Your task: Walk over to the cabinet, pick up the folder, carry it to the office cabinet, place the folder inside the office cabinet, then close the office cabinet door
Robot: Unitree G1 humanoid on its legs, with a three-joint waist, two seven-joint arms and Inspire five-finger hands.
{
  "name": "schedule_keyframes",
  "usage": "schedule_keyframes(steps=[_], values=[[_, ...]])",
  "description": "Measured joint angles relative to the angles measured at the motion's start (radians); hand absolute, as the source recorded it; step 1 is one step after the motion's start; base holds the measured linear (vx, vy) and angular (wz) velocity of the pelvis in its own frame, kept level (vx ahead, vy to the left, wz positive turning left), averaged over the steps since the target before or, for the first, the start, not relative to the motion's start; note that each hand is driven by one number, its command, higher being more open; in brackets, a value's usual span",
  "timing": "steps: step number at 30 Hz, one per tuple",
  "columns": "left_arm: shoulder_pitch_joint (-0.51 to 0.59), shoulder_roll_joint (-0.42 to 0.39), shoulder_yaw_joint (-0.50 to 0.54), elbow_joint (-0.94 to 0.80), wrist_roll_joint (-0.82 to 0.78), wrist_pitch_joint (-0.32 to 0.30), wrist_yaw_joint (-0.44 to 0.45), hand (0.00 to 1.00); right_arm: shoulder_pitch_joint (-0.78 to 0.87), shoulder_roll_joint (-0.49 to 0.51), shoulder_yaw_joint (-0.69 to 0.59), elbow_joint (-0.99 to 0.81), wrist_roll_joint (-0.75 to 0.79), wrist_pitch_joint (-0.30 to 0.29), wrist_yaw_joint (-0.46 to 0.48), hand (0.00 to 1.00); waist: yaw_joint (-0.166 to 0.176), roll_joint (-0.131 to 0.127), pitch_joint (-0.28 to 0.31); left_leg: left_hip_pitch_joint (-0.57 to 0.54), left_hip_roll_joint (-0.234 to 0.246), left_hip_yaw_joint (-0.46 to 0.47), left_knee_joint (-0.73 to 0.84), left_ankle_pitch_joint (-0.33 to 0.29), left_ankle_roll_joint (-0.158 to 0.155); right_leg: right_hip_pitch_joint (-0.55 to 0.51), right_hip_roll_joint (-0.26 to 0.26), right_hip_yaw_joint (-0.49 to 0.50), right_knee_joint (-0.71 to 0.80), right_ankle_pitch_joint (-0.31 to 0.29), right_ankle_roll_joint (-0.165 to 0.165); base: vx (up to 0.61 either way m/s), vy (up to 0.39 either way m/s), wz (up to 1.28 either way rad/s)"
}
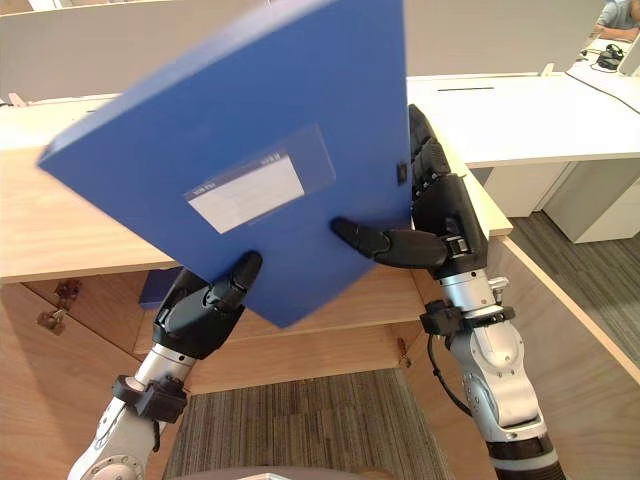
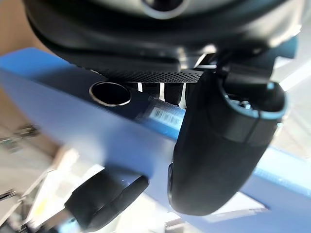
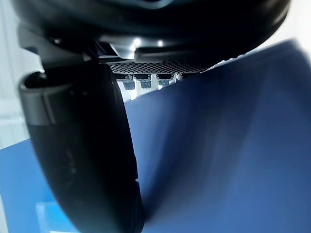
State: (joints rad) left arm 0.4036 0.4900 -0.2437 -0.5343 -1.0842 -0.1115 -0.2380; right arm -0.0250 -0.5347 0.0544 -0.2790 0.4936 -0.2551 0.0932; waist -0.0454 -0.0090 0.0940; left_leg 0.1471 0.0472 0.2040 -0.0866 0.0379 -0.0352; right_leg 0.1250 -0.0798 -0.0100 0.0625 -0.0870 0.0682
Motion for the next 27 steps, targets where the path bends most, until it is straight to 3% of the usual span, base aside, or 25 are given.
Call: schedule_keyframes(steps=[12, 19, 20, 27], values=[[0.005, 0.052, 0.029, 0.044, -0.071, 0.009, -0.005, 0.00, -0.065, -0.033, 0.045, 0.093, 0.036, -0.001, 0.063, 0.00, 0.002, 0.002, 0.000, -0.022, -0.013, -0.031, -0.001, 0.015, 0.008, -0.005, -0.012, -0.031, 0.000, 0.002, 0.003, -0.03, -0.022, 0.08], [0.002, -0.006, 0.112, 0.072, 0.052, -0.001, -0.002, 0.00, -0.038, -0.005, 0.042, 0.053, 0.043, -0.002, 0.109, 0.00, 0.006, 0.002, 0.000, -0.039, -0.015, -0.057, -0.001, 0.025, 0.010, -0.009, -0.013, -0.055, -0.001, 0.002, 0.003, -0.03, -0.026, 0.11], [-0.003, -0.041, 0.128, 0.071, 0.103, -0.003, 0.000, 1.00, -0.030, 0.010, 0.042, 0.053, 0.042, -0.002, 0.111, 0.00, 0.011, 0.002, 0.000, -0.040, -0.016, -0.059, -0.001, 0.026, 0.011, -0.009, -0.014, -0.058, -0.001, 0.002, 0.003, -0.03, -0.021, 0.06], [-0.037, -0.203, 0.220, 0.071, 0.397, -0.025, 0.066, 1.00, 0.001, 0.152, 0.014, 0.044, 0.006, 0.008, 0.100, 0.00, 0.022, 0.003, 0.000, -0.046, -0.016, -0.069, -0.006, 0.032, 0.010, -0.010, -0.015, -0.067, -0.001, 0.002, 0.002, -0.03, -0.020, 0.05]])
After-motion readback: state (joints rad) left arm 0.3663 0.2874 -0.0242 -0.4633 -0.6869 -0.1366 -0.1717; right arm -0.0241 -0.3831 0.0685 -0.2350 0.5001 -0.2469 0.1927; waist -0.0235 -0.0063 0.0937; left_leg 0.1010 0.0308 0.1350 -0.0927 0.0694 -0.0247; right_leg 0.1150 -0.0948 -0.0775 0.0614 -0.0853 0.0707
